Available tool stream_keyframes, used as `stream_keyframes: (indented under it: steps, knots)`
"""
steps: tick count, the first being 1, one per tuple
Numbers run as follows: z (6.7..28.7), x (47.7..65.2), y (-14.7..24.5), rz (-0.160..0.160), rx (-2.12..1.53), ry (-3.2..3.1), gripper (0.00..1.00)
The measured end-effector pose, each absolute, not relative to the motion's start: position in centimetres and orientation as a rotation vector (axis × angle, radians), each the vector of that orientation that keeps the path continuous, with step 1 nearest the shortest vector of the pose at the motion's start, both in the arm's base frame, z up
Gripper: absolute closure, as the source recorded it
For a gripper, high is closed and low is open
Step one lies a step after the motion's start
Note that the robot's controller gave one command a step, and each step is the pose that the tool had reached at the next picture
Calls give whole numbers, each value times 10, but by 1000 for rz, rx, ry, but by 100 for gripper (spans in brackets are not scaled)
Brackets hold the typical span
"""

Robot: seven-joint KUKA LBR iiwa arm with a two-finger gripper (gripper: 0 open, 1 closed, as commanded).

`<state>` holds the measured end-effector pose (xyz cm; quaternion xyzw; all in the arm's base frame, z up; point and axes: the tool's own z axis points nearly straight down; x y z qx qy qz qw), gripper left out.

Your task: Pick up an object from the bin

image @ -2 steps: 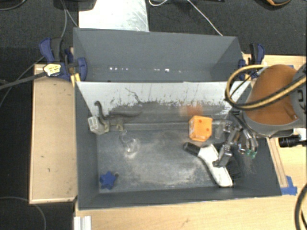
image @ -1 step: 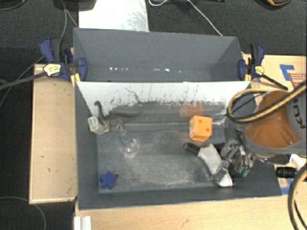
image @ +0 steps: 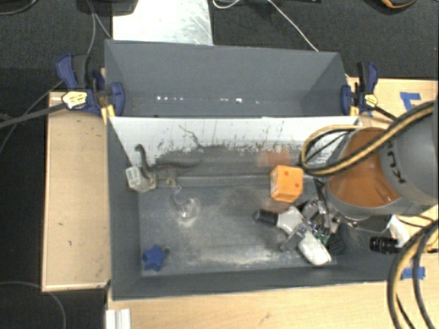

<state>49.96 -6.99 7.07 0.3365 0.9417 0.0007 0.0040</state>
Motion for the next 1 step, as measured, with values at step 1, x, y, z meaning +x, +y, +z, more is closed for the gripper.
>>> stream_keyframes:
  steps: [1]
  knots:
    - [74,484,-69,8,1241,2869,100]
